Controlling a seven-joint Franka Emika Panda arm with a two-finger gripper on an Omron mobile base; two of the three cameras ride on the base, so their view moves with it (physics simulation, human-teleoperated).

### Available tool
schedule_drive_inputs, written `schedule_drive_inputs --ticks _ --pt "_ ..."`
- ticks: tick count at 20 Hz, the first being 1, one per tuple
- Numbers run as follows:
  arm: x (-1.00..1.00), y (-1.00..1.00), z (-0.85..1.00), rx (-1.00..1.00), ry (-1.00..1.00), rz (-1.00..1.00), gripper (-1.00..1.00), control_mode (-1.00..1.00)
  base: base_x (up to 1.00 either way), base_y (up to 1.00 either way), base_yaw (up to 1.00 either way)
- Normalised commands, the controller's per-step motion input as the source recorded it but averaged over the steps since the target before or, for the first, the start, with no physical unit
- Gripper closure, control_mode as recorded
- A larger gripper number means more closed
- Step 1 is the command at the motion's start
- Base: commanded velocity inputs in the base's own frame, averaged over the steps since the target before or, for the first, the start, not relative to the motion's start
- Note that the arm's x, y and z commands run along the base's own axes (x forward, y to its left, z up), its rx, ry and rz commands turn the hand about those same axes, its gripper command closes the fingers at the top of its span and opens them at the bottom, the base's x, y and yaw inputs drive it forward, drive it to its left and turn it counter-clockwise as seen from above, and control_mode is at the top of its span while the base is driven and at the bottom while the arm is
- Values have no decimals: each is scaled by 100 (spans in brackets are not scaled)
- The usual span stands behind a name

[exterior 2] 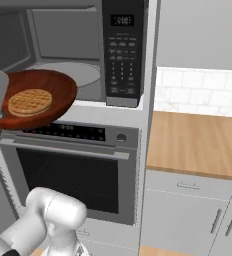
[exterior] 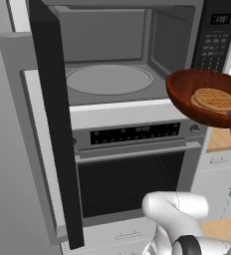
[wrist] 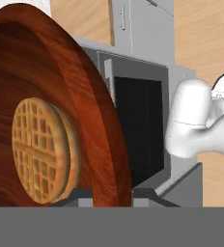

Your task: Open the microwave, place the bowl with waffle inside the microwave, then close the microwave door and turn it on.

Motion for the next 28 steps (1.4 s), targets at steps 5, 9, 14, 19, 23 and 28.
schedule_drive_inputs --ticks 5,9,14,19,23,28 --pt "71 22 17 0 -6 0 100 -100 0 0 0" --pt "88 3 0 2 0 12 100 -100 0 0 0" --pt "15 13 0 0 -3 25 100 -100 0 0 0" --pt "24 26 0 0 -10 8 100 -100 0 0 0" --pt "50 4 0 0 -5 0 100 -100 0 0 0" --pt "60 1 0 0 0 2 100 -100 0 0 0"
